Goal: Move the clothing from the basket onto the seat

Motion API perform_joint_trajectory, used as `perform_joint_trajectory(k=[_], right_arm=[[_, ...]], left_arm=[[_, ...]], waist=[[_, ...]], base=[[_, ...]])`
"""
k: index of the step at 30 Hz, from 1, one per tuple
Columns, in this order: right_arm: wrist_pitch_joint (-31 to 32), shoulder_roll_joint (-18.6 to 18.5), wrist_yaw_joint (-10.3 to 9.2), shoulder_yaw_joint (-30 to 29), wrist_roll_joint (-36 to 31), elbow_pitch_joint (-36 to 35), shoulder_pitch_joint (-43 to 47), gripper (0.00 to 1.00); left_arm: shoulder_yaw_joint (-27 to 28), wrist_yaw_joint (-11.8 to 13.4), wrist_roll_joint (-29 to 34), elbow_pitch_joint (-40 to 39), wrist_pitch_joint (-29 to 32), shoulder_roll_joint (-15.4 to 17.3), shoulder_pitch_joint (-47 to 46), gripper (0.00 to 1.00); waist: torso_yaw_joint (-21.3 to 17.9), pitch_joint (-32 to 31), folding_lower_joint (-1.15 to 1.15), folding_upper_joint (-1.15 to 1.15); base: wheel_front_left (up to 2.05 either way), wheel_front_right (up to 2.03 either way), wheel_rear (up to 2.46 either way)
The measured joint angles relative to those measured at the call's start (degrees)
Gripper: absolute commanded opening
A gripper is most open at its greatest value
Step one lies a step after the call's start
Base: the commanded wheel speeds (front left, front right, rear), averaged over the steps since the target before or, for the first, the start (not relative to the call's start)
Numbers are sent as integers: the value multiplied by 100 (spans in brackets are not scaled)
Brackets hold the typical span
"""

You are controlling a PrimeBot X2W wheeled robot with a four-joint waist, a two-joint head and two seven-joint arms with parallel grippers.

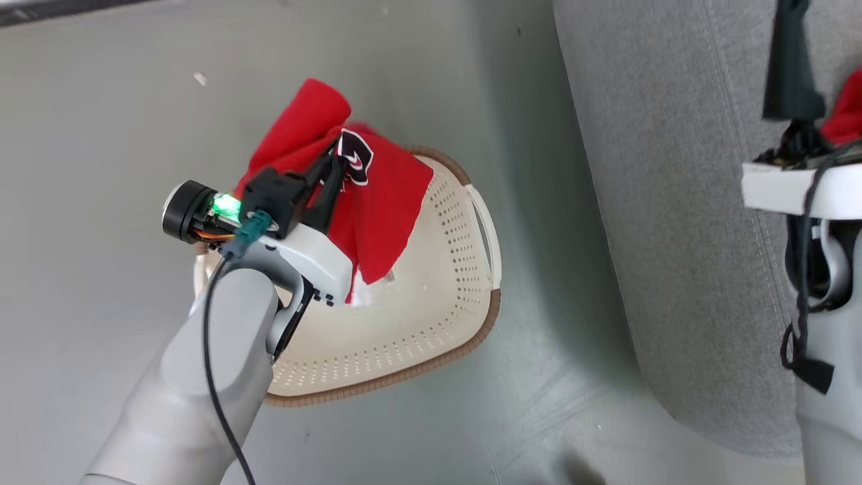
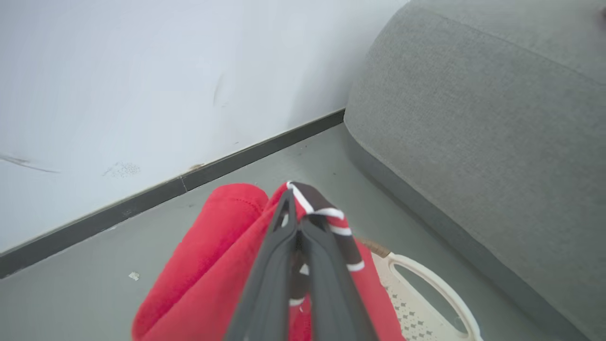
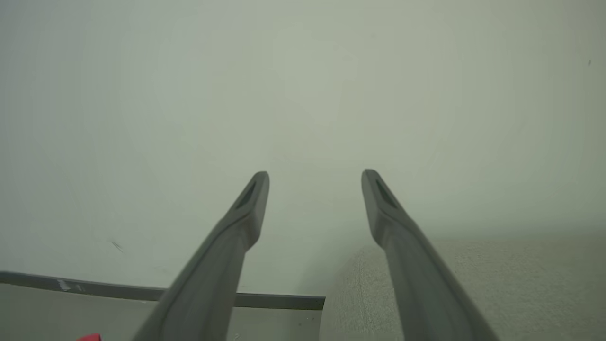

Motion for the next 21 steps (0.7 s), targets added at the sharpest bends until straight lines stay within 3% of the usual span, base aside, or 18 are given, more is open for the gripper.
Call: perform_joint_trajectory(k=[21], right_arm=[[0,-10,0,382,-392,538,989,100]], left_arm=[[526,-299,-523,-849,-10,412,657,0]], waist=[[365,-1500,0,0]], base=[[0,0,0]])
